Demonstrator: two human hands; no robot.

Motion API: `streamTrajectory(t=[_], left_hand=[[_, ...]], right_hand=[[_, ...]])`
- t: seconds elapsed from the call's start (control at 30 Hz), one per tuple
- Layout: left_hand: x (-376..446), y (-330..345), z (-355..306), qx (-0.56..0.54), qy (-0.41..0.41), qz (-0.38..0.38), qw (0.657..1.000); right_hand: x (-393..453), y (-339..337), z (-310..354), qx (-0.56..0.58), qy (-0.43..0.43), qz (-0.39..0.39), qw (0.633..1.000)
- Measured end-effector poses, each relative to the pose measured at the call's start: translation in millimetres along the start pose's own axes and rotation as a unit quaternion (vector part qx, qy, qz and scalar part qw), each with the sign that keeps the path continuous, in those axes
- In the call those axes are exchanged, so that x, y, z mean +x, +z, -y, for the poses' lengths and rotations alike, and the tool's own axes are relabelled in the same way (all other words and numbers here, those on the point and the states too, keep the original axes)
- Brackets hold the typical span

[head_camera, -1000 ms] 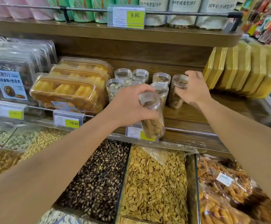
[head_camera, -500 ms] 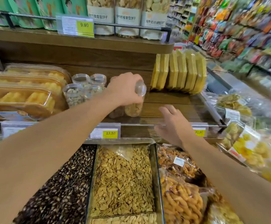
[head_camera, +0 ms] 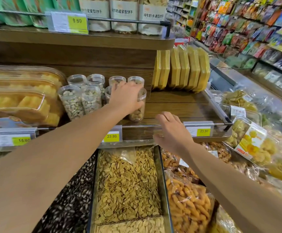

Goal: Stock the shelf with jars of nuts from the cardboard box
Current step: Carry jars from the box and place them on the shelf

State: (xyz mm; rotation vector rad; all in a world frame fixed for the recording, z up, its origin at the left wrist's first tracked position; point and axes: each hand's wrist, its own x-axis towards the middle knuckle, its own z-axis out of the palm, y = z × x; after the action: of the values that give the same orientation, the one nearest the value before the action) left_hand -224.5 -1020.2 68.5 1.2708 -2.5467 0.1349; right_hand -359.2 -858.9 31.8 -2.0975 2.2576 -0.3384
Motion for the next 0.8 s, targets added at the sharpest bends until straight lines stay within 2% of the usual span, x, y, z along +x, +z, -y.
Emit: streamTrajectory(t=[0.3, 0.4, 0.63, 0.8], left_hand=[[-9, -12, 4, -0.026, 0.006, 0.023, 0.999], [-26, -24, 0, -0.043, 0.025, 0.009, 0.999], [-102, -58, -4, -0.087, 0.067, -0.023, 0.994], [-172, -51, -1, -0.117, 0.085, 0.019, 0.989]], right_hand=[[-5, -12, 14, -0.003, 0.000, -0.007, 1.000], [-15, -22, 20, 0.000, 0.005, -0.012, 1.000], [-52, -40, 43, -0.027, 0.023, -0.030, 0.999], [-96, -38, 70, -0.016, 0.052, -0.029, 0.998]])
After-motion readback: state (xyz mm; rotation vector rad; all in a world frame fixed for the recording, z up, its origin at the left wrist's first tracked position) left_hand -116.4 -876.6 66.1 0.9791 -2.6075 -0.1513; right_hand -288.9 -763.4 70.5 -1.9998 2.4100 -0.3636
